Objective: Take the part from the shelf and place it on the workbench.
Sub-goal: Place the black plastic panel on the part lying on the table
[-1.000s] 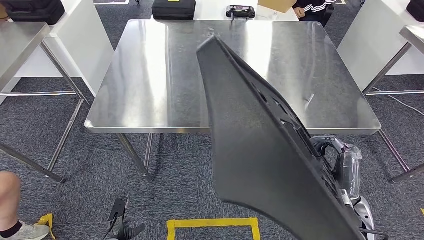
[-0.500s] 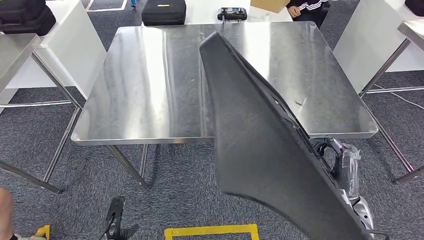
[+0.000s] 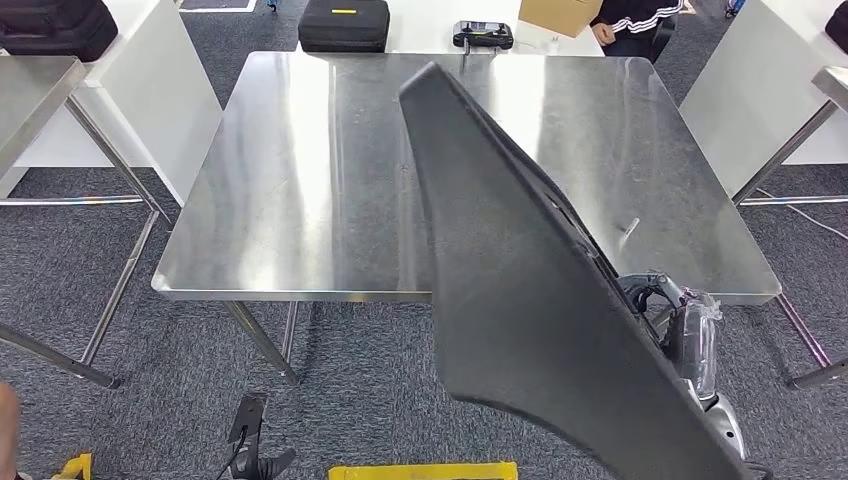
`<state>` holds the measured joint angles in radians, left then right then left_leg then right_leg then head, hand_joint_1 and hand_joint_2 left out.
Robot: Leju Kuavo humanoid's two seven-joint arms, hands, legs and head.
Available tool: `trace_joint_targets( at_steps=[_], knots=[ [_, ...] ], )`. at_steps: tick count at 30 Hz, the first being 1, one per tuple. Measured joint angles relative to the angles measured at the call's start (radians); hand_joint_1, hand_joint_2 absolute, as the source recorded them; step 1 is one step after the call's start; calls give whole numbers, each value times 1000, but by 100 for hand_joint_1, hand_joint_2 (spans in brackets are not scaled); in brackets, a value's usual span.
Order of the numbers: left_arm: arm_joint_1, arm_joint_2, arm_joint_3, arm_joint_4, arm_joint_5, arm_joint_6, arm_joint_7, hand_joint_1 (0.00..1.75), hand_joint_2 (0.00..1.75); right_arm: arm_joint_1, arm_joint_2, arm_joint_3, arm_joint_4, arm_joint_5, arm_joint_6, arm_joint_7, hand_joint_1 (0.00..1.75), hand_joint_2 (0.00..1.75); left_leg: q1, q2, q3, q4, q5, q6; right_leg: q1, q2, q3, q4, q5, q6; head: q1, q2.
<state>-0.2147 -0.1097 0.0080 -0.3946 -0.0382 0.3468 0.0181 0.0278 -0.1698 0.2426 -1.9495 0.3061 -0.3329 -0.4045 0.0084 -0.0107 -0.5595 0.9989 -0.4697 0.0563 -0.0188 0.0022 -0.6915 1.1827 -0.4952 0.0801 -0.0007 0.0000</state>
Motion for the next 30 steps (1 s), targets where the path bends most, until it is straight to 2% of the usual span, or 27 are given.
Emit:
trace_joint_targets(
  at_steps=[1, 2, 3, 5, 7, 8, 9, 11, 12, 13, 14, 16, 17, 18, 21, 23, 24, 26, 27, 28, 29, 30],
  knots=[
    [11, 1, -2, 8, -4, -9, -8, 0, 175, 4, 0, -2, 0, 5, -9, -3, 175, 175, -2, -1, 8, 1, -9, -5, -1, -1, 34, -77, 35, 5, 2, 0],
    [31, 7, -7, 21, -8, -26, -36, 0, 175, 17, -1, -6, -5, 9, -23, -11, 175, 175, -5, -2, 15, 2, -17, -10, -1, -1, 63, -136, 57, 2, 2, 0],
    [62, 17, -11, 39, -10, -48, -84, 0, 175, 41, -3, -17, -13, 11, -41, -26, 175, 175, -8, -3, 21, 2, -25, -16, 0, 0, 82, -170, 66, -6, 2, 0],
    [133, 39, -16, 86, 4, -81, -194, 0, 175, 96, -9, -52, -31, -2, -51, -64, 175, 175, -9, 2, 32, 0, -38, -27, 1, 6, 94, -177, 60, -26, 1, 0],
    [190, 50, -13, 127, 19, -79, -233, 0, 175, 124, -13, -85, -40, -14, -29, -88, 175, 175, -7, 8, 32, 16, -58, -38, -5, 13, 101, -177, 52, -40, -2, 0],
    [205, 52, -13, 142, 20, -79, -230, 0, 175, 128, -14, -95, -41, -14, -16, -91, 175, 175, -5, 9, 17, 49, -78, -44, -8, 13, 106, -178, 48, -48, -5, 0],
    [213, 54, -13, 154, 19, -85, -224, 0, 175, 129, -13, -101, -43, -10, -7, -91, 175, 175, -4, 8, -12, 103, -104, -48, -10, 10, 111, -179, 43, -55, -7, 0],
    [218, 58, -13, 175, 18, -116, -215, 0, 175, 129, -9, -103, -43, 3, 5, -85, 175, 175, -1, 8, -93, 241, -153, -55, -8, 2, 118, -179, 35, -67, -9, 0],
    [223, 62, -13, 182, 18, -131, -211, 0, 175, 129, -6, -102, -43, 9, 8, -79, 175, 175, 1, 8, -125, 284, -157, -57, -6, 0, 121, -179, 32, -69, -9, 0],
    [228, 66, -13, 189, 20, -142, -208, 0, 175, 128, -3, -101, -43, 15, 9, -74, 175, 175, 2, 8, -139, 293, -141, -57, -5, 0, 126, -179, 29, -71, -9, 0],
    [232, 69, -13, 194, 23, -147, -206, 0, 175, 128, -1, -100, -43, 19, 9, -69, 175, 175, 2, 8, -133, 261, -107, -55, -4, 1, 131, -179, 25, -70, -9, 0],
    [234, 77, -13, 201, 28, -149, -205, 0, 175, 125, 1, -98, -43, 22, 9, -64, 175, 175, 1, 8, -79, 129, -28, -47, -2, 3, 144, -179, 16, -64, -10, 0],
    [233, 80, -13, 203, 29, -149, -205, 0, 175, 123, 2, -97, -44, 23, 9, -62, 175, 175, -1, 8, -52, 72, -7, -41, 0, 3, 148, -179, 12, -60, -9, 0],
    [232, 82, -13, 205, 30, -148, -206, 0, 175, 121, 3, -97, -44, 22, 8, -61, 175, 175, -5, 8, -35, 37, 0, -35, 2, 3, 151, -179, 9, -54, -9, 0],
    [233, 83, -13, 208, 30, -146, -206, 0, 175, 118, 6, -94, -45, 22, 8, -59, 175, 175, -10, 8, -22, 16, -4, -17, 4, 2, 151, -182, 4, -37, -9, 0],
    [233, 83, -13, 210, 31, -146, -207, 0, 175, 116, 6, -93, -46, 22, 8, -58, 175, 175, -7, 8, -10, 4, 0, -3, 5, 0, 133, -142, -16, -32, -7, 0],
    [233, 83, -13, 210, 31, -147, -208, 0, 175, 115, 6, -92, -47, 22, 9, -57, 175, 175, -5, 9, -4, 0, 2, 2, 5, -1, 108, -93, -37, -32, -5, 0],
    [232, 84, -13, 211, 31, -148, -211, 0, 175, 115, 7, -92, -47, 21, 11, -57, 175, 175, -6, 9, -1, -1, -2, 8, 5, 0, 32, 47, -84, -34, -2, 0],
    [232, 85, -13, 211, 31, -148, -211, 0, 175, 116, 7, -92, -47, 20, 13, -57, 175, 175, -7, 8, 1, -1, -4, 9, 5, -1, 2, 95, -93, -31, -2, 0],
    [232, 86, -13, 212, 31, -148, -212, 0, 175, 117, 8, -92, -47, 20, 15, -57, 175, 175, -7, 7, 4, -1, -7, 9, 4, -1, -12, 110, -88, -24, -2, 0],
    [232, 87, -13, 212, 31, -148, -212, 0, 175, 117, 8, -92, -47, 20, 16, -57, 175, 175, -6, 6, 10, -1, -11, 8, 3, -1, -5, 82, -66, -15, -2, 0],
    [232, 87, -13, 212, 31, -148, -212, 0, 175, 117, 9, -92, -47, 20, 17, -57, 175, 175, -6, 5, 16, 0, -15, 6, 2, -1, 21, 21, -34, -5, -2, 0]
  ],
)
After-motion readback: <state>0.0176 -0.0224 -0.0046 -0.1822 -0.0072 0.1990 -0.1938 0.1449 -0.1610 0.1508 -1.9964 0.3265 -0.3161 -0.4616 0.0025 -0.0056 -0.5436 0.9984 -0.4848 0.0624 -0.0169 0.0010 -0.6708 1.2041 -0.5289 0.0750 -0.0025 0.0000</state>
